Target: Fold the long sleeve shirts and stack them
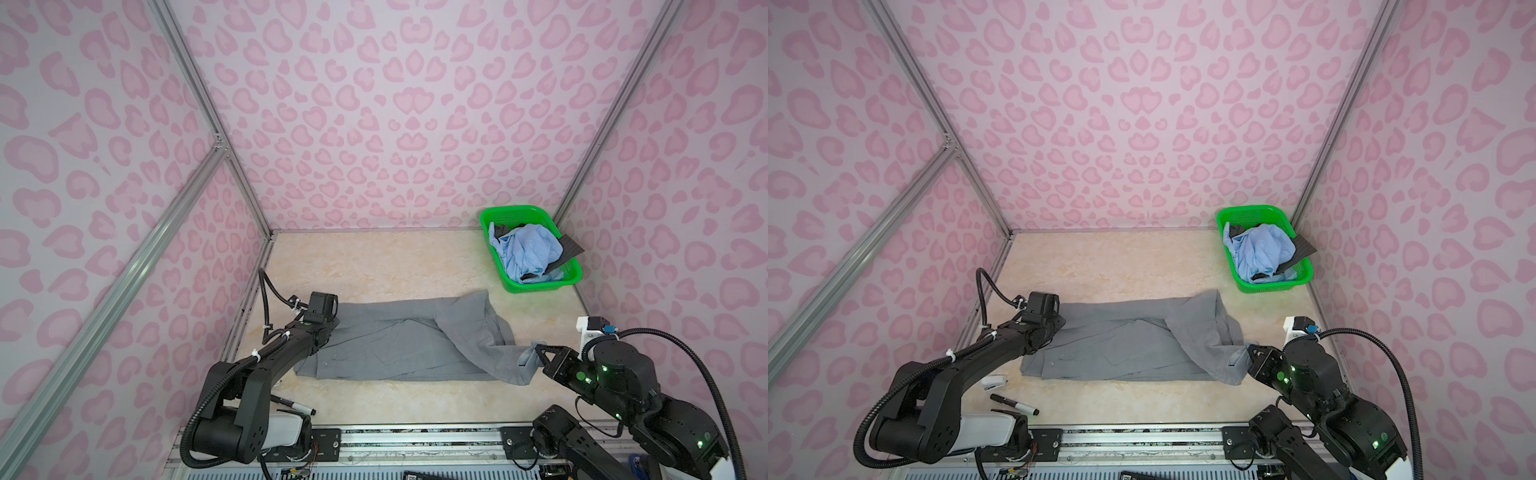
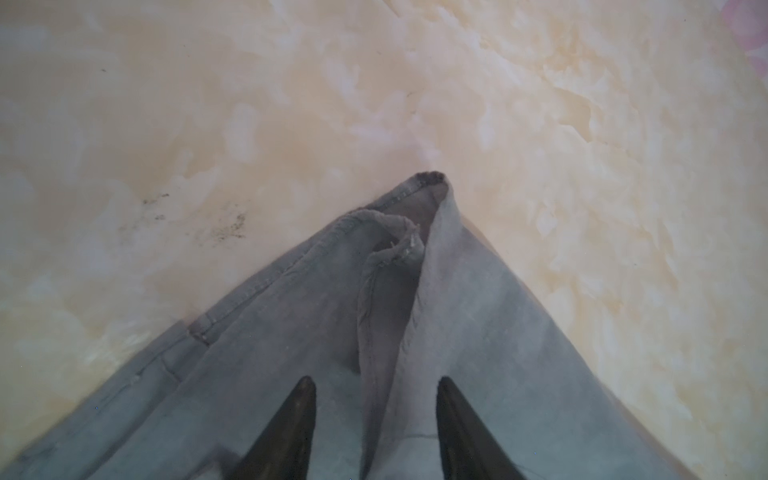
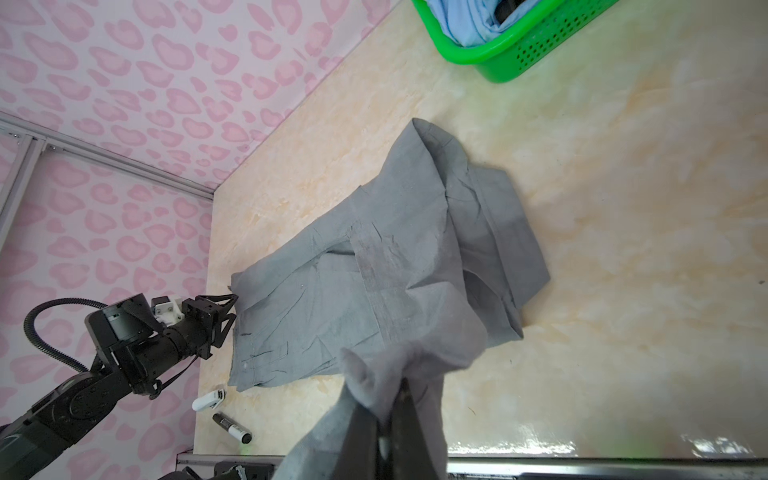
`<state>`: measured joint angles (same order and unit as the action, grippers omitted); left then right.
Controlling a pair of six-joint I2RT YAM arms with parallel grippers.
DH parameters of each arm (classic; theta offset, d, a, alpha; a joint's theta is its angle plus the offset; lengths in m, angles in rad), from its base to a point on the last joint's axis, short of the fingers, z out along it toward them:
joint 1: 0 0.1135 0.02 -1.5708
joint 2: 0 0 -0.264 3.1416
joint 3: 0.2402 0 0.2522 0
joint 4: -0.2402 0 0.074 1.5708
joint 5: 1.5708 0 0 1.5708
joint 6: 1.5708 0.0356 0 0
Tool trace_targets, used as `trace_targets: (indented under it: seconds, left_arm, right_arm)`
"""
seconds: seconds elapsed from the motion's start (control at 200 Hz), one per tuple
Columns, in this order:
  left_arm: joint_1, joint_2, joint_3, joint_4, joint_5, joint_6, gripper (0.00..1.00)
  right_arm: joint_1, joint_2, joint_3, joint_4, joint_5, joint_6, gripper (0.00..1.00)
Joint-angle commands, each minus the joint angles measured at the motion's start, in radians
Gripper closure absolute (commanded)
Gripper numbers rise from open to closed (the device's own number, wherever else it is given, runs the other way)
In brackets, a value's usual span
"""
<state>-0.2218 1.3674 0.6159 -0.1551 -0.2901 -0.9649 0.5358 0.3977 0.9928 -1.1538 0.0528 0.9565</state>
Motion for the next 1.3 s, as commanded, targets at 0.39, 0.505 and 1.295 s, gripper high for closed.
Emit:
trace_targets:
  seconds: [0.39,0.505,1.295]
  left_arm:
    - [0.006,0.027,0.108,-0.103,0.055,0.055,0.41]
    - [0.007,0.048,0.148,-0.117,0.112,0.068,0.41]
    - [-0.001,0.016,0.291,-0.206,0.281,0.146,0.30]
  right_arm:
    - [-0.214,0.114,0.222,-0.097,-0.179,-0.038,1.00]
    - [-0.346,0.093,0.220,-0.148,-0.260,-0.140,1.00]
    - [-0.433,0.126,-0.007,0.028,-0.499,-0.242,1.00]
